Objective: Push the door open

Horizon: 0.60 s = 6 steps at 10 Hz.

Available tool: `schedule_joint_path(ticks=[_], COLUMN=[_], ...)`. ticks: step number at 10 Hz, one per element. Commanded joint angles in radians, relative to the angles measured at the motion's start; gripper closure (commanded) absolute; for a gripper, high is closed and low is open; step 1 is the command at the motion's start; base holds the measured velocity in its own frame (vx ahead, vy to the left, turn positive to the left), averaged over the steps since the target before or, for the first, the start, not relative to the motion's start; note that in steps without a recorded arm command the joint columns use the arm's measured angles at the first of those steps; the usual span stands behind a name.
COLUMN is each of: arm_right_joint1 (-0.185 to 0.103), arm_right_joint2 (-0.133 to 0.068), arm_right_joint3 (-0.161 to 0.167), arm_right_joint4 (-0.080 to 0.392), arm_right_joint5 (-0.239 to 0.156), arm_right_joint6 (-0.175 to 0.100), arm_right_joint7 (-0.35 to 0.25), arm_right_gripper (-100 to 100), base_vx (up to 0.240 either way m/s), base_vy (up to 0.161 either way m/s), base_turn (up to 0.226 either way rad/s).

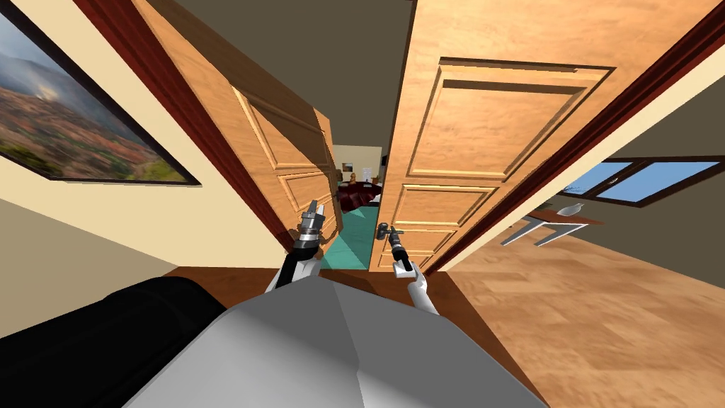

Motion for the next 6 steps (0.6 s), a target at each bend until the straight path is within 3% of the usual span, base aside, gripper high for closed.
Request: schedule_joint_path(ticks=[1,2,6], arm_right_joint1=[0.000,0.000,0.000], arm_right_joint2=[0.000,0.000,0.000], arm_right_joint3=[0.000,0.000,0.000], arm_right_joint4=[0.000,0.000,0.000], arm_right_joint5=[0.000,0.000,0.000], arm_right_joint6=[0.000,0.000,0.000], arm_right_joint7=[0.000,0.000,0.000], arm_right_gripper=[-100,100,100], base_vx=[0.093,-0.013,-0.010], base_vy=[0.003,-0.001,-0.002], base_turn=[0.004,-0.003,0.004])
